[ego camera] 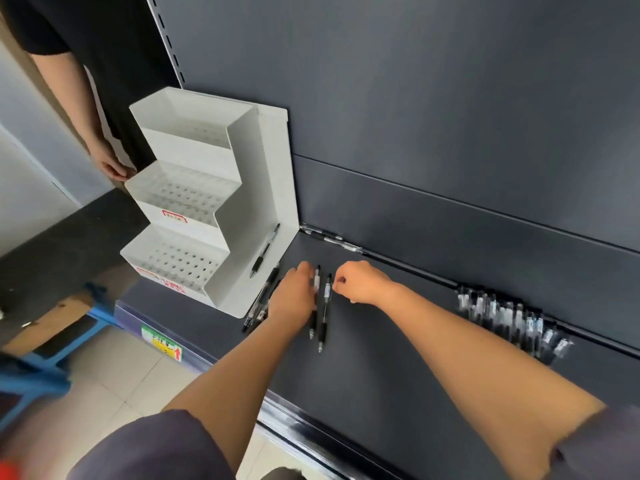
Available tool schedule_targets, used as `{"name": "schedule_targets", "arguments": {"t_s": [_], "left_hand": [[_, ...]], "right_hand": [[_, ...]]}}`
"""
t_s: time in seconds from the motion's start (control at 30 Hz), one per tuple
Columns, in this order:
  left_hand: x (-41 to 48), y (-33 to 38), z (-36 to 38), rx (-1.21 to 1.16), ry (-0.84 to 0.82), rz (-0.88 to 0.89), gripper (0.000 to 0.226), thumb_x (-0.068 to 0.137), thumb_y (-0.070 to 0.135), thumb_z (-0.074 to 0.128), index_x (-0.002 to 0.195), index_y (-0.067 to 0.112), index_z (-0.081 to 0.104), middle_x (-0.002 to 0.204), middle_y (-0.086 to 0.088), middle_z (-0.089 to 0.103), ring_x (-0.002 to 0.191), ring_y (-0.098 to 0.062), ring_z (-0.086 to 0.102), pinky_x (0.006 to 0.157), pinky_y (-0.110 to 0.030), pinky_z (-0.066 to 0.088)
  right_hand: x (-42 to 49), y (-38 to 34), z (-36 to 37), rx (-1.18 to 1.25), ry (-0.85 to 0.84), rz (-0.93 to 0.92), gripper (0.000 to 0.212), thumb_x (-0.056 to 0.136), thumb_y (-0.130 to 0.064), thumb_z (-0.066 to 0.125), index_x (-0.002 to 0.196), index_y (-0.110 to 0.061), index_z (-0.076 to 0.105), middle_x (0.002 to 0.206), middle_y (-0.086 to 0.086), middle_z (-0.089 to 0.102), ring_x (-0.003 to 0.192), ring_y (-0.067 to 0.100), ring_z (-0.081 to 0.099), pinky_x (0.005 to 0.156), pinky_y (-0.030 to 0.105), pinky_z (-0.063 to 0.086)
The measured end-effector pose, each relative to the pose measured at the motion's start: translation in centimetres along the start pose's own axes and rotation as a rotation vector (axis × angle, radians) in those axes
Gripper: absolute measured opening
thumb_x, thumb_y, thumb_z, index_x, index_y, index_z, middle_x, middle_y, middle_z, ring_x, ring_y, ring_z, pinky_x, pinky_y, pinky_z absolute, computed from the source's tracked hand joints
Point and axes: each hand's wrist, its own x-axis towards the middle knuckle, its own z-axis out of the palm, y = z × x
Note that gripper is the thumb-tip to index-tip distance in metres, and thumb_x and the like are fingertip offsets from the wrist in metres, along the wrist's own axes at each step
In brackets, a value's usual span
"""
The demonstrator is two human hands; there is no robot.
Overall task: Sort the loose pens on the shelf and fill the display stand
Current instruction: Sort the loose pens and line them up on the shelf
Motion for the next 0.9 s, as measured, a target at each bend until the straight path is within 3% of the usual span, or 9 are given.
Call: {"name": "schedule_targets", "arguments": {"t_s": [0.1,0.17,0.3,0.4,0.53,0.67,0.77,0.9], "left_hand": [[0.3,-1.3,-1.0,0.156,0.041,0.0,0.026,0.091,0.014,0.048,0.117,0.013,0.048,0.12,-0.011,0.046,0.113,-0.031,0.045,0.083,-0.041,0.041],[0.3,-2.3,-1.5,0.247,0.058,-0.013,0.03,0.089,0.015,0.051,0.119,0.014,0.047,0.123,-0.01,0.043,0.116,-0.032,0.04,0.088,-0.042,0.041],[0.1,-3.3,-1.3,0.279,-0.012,-0.039,0.033,0.088,0.016,0.054,0.12,0.013,0.045,0.125,-0.012,0.04,0.117,-0.033,0.039,0.087,-0.043,0.043],[0.1,-3.2,-0.7,0.283,-0.041,0.015,0.028,0.09,0.008,0.048,0.117,0.01,0.045,0.124,-0.013,0.04,0.112,-0.033,0.041,0.084,-0.043,0.045],[0.4,-3.1,-0.6,0.256,-0.081,0.147,0.031,0.086,-0.003,0.04,0.115,0.008,0.044,0.116,-0.016,0.043,0.104,-0.036,0.046,0.085,-0.046,0.045],[0.8,-3.3,-1.2,0.147,-0.074,0.209,0.027,0.087,-0.002,0.041,0.112,0.007,0.045,0.109,-0.015,0.045,0.098,-0.035,0.05,0.078,-0.041,0.044],[1.2,-4.0,-2.1,0.087,-0.031,0.232,0.027,0.086,-0.002,0.04,0.11,0.008,0.047,0.107,-0.013,0.046,0.095,-0.033,0.05,0.076,-0.039,0.044],[1.9,-5.4,-3.2,0.084,0.001,0.257,0.03,0.086,-0.001,0.042,0.114,0.009,0.048,0.112,-0.013,0.046,0.1,-0.033,0.048,0.078,-0.043,0.046]], "right_hand": [[0.2,-0.7,0.6,-0.006,-0.016,0.05,0.019,0.089,-0.022,0.049,0.078,-0.011,0.059,0.07,0.004,0.059,0.076,0.029,0.064,0.063,0.029,0.045],[0.2,-1.5,1.1,-0.043,0.003,0.085,0.024,0.086,-0.024,0.054,0.065,-0.016,0.046,0.066,-0.001,0.048,0.073,0.028,0.056,0.057,0.025,0.039],[0.5,-2.9,2.0,-0.049,0.018,0.158,0.023,0.082,-0.021,0.055,0.065,-0.018,0.041,0.065,0.0,0.048,0.081,0.028,0.064,0.058,0.024,0.04],[0.6,-3.2,2.4,0.037,0.029,0.241,0.017,0.082,-0.019,0.053,0.067,-0.016,0.045,0.062,0.001,0.055,0.074,0.025,0.065,0.051,0.02,0.036],[0.3,-2.9,2.7,0.108,0.126,0.318,0.019,0.085,-0.018,0.051,0.068,-0.017,0.044,0.072,0.003,0.059,0.084,0.027,0.066,0.054,0.023,0.041],[0.2,-2.7,2.9,0.217,0.241,0.306,0.008,0.091,-0.014,0.045,0.09,-0.011,0.053,0.096,0.014,0.066,0.089,0.034,0.065,0.073,0.036,0.053],[0.3,-3.2,3.1,0.297,0.315,0.291,0.009,0.093,-0.013,0.043,0.088,-0.011,0.05,0.1,0.017,0.064,0.087,0.037,0.065,0.078,0.043,0.055],[0.6,-4.5,3.5,0.257,0.287,0.327,0.019,0.092,-0.027,0.05,0.101,-0.011,0.054,0.105,0.012,0.063,0.093,0.034,0.063,0.072,0.035,0.051]]}}
